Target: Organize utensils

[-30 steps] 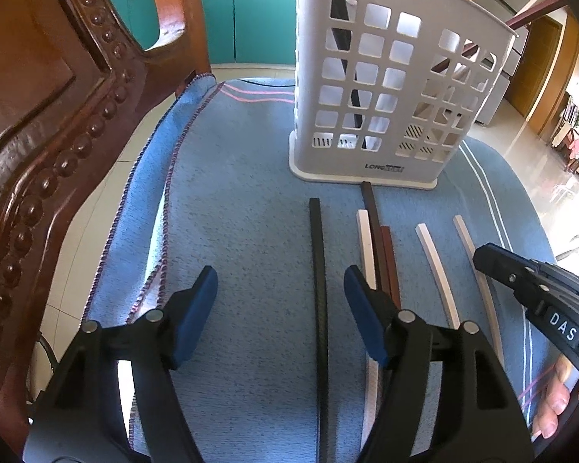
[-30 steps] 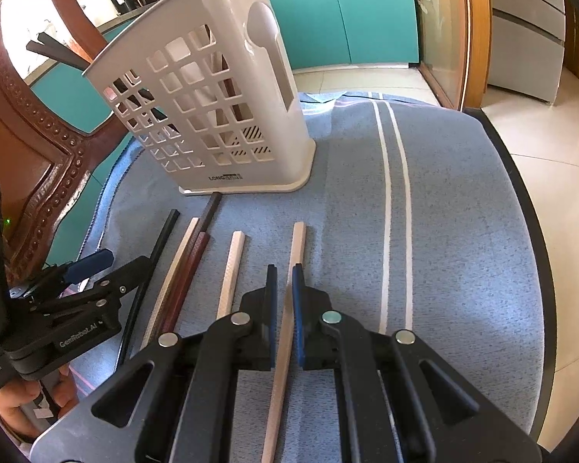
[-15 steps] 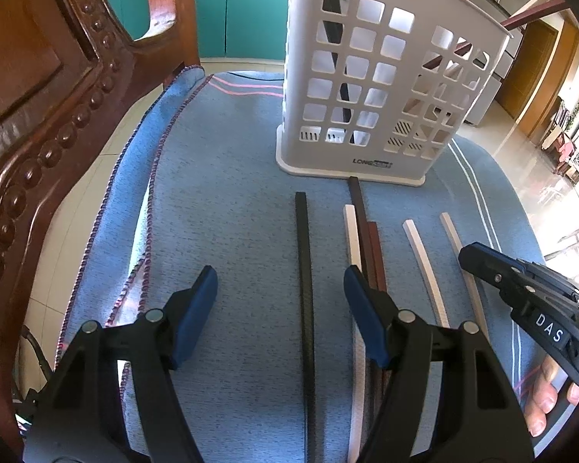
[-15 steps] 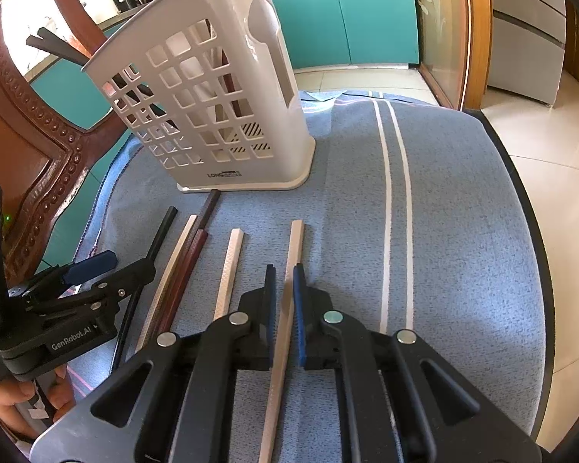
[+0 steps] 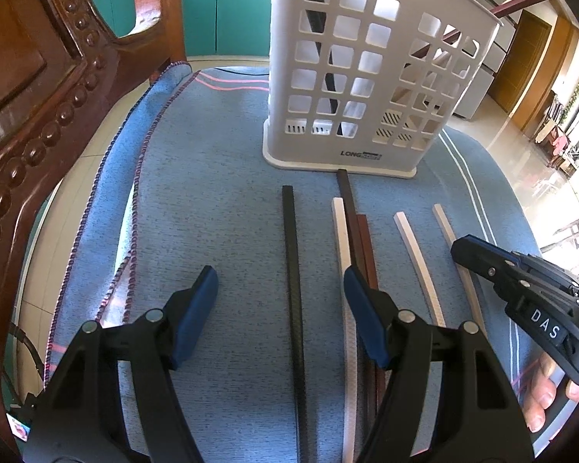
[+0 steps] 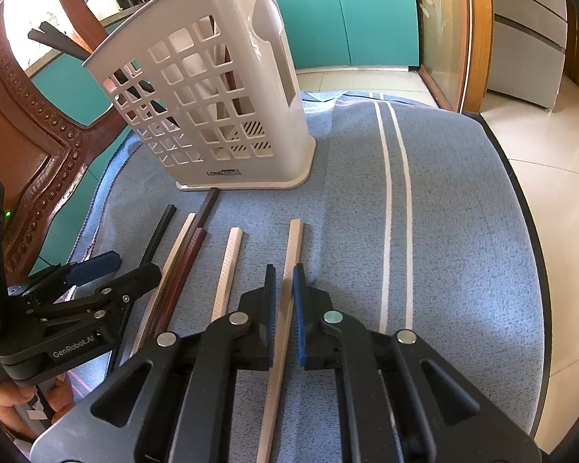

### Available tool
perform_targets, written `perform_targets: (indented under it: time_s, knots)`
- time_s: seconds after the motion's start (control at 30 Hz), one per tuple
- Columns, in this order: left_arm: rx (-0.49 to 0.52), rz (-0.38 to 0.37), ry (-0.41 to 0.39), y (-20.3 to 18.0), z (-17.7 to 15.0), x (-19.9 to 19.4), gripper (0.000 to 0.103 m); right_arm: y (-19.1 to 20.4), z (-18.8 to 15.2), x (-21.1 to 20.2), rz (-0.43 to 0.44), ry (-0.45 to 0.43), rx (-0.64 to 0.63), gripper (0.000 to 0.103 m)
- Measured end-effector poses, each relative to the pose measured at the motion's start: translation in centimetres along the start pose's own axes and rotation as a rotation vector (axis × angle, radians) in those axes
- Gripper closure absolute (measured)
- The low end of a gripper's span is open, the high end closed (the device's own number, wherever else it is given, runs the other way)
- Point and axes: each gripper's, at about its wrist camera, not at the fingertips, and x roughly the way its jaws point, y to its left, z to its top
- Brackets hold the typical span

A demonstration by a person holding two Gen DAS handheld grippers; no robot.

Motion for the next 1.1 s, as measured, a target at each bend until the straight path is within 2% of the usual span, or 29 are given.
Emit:
perform_targets:
  time_s: [0.27, 0.4, 0.97, 1.1]
  knots:
    - [-0.001, 0.0, 0.0, 0.1, 0.0, 0.0, 0.034, 0.0, 0.0, 0.2, -0.001, 0.005, 0.003, 0.093]
    - [-0.001, 0.0, 0.0, 0.0, 0.0, 0.0, 0.034, 0.1, 0.0, 0.4, 0.007, 0.01, 0.004, 0.087]
    - [-0.008, 0.004, -0.002, 0.3, -0.2, -0.5, 0.034, 0.2, -0.1, 0.4, 0.009, 0.006, 0.002, 0.086]
    - [-0.064, -0.044, -0.01, 2.0, 0.1, -1.0, 0.034, 0.0, 0.1, 0.2, 0.01, 0.001, 0.005, 0.086]
